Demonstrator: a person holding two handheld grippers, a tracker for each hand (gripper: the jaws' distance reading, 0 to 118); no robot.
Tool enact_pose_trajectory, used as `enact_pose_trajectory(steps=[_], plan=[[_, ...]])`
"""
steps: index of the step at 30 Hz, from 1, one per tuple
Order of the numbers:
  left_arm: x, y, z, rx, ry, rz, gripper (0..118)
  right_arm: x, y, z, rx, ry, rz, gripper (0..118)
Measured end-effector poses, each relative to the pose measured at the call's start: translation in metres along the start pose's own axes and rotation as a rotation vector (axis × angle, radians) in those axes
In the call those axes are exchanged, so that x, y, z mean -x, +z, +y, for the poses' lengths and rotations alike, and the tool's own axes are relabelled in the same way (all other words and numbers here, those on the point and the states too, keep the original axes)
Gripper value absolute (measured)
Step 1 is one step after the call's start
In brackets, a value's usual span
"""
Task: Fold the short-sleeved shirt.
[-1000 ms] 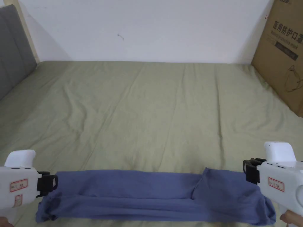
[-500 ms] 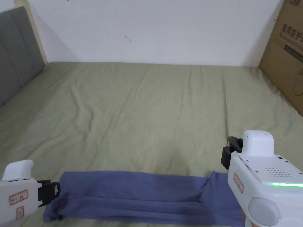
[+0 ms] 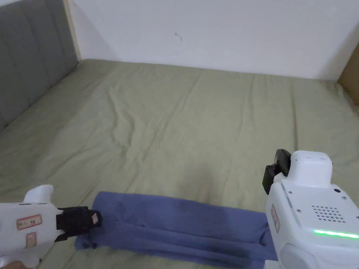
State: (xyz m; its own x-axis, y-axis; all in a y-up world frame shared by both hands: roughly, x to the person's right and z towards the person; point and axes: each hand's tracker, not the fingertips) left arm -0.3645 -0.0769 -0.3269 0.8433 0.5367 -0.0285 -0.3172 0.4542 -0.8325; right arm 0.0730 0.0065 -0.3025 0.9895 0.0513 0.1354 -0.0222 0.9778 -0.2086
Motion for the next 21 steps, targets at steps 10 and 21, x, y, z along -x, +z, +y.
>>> enact_pose_trajectory(steps=[10,21], plan=[[0.063,-0.059,0.005,0.048,0.278,-0.24,106,0.017,-0.019,0.0,0.04,0.023,-0.011,0],[0.064,-0.101,0.007,0.165,0.287,-0.273,5,0.029,-0.034,-0.002,0.089,0.044,0.015,0]])
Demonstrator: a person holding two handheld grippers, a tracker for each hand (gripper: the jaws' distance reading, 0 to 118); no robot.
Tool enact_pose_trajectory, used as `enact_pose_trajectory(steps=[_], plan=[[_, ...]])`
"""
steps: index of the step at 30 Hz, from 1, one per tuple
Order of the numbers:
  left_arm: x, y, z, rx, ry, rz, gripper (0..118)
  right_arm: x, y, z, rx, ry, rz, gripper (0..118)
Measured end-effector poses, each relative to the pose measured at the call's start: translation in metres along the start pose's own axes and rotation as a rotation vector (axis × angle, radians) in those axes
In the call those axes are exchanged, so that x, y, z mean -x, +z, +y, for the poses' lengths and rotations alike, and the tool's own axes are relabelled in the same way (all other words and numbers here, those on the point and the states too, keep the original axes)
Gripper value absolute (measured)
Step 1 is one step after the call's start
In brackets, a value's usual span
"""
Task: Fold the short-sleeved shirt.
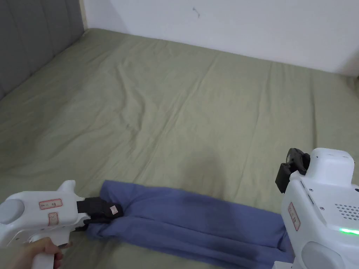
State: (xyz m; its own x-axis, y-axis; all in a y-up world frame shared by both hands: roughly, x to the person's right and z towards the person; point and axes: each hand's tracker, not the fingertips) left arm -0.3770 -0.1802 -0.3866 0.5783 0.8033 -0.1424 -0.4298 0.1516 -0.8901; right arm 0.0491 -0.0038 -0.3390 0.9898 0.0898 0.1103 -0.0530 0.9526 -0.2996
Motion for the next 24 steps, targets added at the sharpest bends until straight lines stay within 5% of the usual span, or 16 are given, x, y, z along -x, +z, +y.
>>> enact_pose_trajectory(steps=[16,24], plan=[[-0.009,0.063,0.019,-0.104,-0.093,0.115,5,-0.015,0.001,-0.003,0.023,-0.035,0.003,0],[-0.079,0.067,0.01,-0.153,-0.253,0.206,5,-0.035,0.008,-0.008,0.036,-0.064,0.002,0]])
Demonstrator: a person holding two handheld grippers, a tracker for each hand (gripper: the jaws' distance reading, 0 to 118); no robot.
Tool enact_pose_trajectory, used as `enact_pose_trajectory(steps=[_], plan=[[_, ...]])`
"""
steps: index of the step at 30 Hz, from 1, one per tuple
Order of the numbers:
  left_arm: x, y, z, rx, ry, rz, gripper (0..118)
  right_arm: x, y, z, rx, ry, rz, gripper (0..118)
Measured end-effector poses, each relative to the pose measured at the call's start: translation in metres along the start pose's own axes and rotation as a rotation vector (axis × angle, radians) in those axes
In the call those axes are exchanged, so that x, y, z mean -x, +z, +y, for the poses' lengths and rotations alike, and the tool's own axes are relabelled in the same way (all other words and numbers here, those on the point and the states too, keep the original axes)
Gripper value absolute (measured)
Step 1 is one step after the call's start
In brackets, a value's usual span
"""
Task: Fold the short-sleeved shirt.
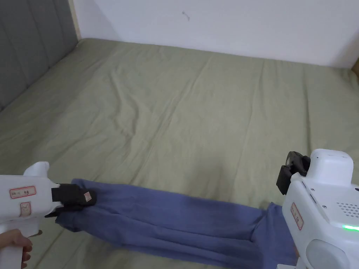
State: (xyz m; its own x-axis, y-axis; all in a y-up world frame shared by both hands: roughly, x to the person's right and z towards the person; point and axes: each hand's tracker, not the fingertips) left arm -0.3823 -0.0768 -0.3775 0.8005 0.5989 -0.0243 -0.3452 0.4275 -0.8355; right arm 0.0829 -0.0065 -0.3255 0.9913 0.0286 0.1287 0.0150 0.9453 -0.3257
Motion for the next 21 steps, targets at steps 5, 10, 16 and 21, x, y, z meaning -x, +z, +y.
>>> enact_pose_trajectory(steps=[5,10,16,21], plan=[[-0.091,0.006,0.002,-0.027,-0.231,0.006,5,-0.022,0.006,-0.001,-0.001,-0.049,-0.013,0],[-0.187,-0.027,-0.023,0.03,-0.495,-0.027,5,-0.048,0.012,-0.006,0.008,-0.103,-0.034,0],[-0.249,-0.113,-0.069,0.181,-0.612,-0.095,19,-0.082,0.017,-0.011,0.016,-0.164,-0.076,0],[-0.256,-0.157,-0.09,0.273,-0.478,-0.178,108,-0.099,0.022,-0.016,0.013,-0.16,-0.115,0]])
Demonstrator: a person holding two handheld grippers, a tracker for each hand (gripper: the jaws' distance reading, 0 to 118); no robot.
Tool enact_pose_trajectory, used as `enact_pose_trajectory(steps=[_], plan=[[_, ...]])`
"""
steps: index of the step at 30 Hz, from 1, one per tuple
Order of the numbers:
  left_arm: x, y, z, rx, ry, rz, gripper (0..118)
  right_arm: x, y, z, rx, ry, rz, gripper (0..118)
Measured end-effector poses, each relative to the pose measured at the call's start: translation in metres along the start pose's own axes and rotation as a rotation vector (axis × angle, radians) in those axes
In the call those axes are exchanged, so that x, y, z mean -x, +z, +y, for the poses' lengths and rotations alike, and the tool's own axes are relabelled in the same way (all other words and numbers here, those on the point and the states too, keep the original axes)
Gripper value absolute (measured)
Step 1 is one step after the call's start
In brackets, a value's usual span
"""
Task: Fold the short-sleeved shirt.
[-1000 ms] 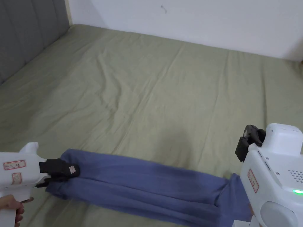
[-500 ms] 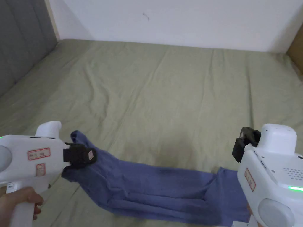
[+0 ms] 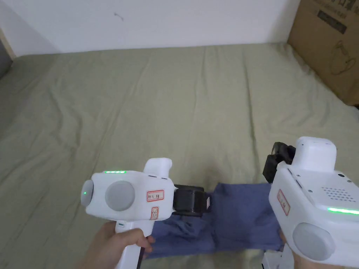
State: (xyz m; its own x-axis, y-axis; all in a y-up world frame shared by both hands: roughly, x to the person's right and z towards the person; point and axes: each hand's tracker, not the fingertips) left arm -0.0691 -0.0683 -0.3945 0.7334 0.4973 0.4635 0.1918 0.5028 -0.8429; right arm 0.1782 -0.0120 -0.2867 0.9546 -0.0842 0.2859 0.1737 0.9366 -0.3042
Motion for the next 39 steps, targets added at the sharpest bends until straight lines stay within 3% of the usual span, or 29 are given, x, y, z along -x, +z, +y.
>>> enact_pose_trajectory(steps=[4,6,7,9,10,12,19,25,29,35,39], plan=[[0.005,0.011,0.002,-0.04,0.006,0.0,107,-0.005,0.001,-0.003,0.0,0.017,-0.01,0],[0.015,0.025,0.003,-0.087,0.053,0.012,100,-0.005,-0.001,-0.005,0.011,0.003,-0.001,0],[0.022,0.034,0.002,-0.119,0.08,0.024,87,-0.005,-0.001,-0.006,0.015,-0.004,0.001,0],[0.037,0.047,0.0,-0.15,0.131,0.087,27,-0.004,-0.002,-0.008,0.022,-0.009,0.011,0],[0.045,0.05,-0.003,-0.16,0.138,0.121,3,-0.002,-0.002,-0.009,0.024,-0.005,0.015,0],[0.059,0.05,-0.01,-0.136,0.158,0.202,2,0.0,-0.002,-0.01,0.024,0.003,0.024,0],[0.052,-0.002,-0.035,0.019,0.171,0.168,2,0.0,-0.003,-0.012,0.03,0.003,0.042,0],[0.01,-0.038,-0.034,0.082,0.053,0.182,1,-0.013,-0.001,-0.011,0.031,-0.002,0.02,0],[-0.004,-0.044,-0.027,0.082,0.058,0.123,1,-0.021,-0.002,-0.01,0.039,-0.036,0.014,0],[-0.032,-0.058,-0.031,0.116,-0.013,0.118,1,-0.024,-0.001,-0.012,0.044,-0.033,0.009,0],[-0.046,-0.057,-0.033,0.129,-0.05,0.032,1,-0.024,0.001,-0.012,0.045,-0.026,0.006,0]])
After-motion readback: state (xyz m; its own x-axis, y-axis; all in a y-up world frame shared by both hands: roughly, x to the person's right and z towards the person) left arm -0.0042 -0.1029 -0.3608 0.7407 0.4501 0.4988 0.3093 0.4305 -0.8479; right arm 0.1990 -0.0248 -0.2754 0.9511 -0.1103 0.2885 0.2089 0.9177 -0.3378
